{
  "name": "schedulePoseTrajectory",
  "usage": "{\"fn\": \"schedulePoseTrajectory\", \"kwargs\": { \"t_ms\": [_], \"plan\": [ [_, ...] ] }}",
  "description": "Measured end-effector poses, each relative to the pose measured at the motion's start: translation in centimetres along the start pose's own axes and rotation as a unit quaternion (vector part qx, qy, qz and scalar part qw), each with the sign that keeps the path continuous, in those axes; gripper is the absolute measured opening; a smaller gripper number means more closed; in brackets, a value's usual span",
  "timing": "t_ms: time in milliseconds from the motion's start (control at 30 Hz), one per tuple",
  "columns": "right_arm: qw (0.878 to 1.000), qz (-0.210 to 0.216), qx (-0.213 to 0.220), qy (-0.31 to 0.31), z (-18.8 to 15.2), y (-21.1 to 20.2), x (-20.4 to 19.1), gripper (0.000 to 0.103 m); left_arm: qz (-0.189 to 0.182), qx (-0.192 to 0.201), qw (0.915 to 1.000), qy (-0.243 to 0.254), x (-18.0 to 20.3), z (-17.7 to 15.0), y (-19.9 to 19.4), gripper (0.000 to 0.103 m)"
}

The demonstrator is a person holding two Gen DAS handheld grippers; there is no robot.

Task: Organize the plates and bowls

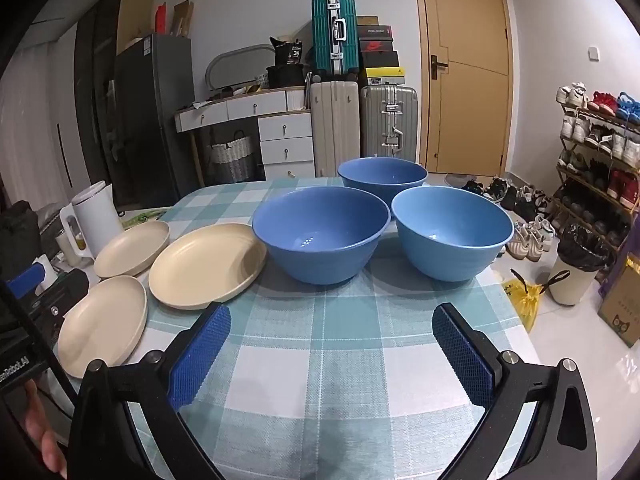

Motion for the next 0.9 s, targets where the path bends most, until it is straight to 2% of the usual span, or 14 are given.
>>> {"fn": "schedulePoseTrajectory", "kwargs": {
  "t_ms": [333,600,767,900],
  "plan": [
    [1.000,-0.019,0.005,0.003,0.2,-0.3,-0.3,0.103,0.021,-0.009,0.9996,-0.017,-2.5,-0.2,-1.1,0.103],
    [0.998,0.004,-0.052,0.018,-0.8,1.4,-0.7,0.103,0.041,-0.008,0.9991,-0.010,-4.6,-0.8,-1.7,0.103],
    [0.999,0.011,-0.040,0.023,-0.6,1.2,-0.9,0.103,0.046,-0.008,0.9989,0.000,-4.8,-1.1,-1.5,0.103],
    [1.000,-0.019,-0.023,0.003,-0.4,1.1,-1.2,0.103,0.047,-0.010,0.9987,0.013,-4.4,-1.2,-1.0,0.103]
  ]
}}
Point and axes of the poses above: each gripper's, at about its wrist camera, not at the fingertips, and y roughly the way its jaws point, x to its right, z to its top, the point moved 7 cm from there along y, roughly the way its jaws point, and after that the axes turned 12 degrees about -z, right-handed, at the moved point
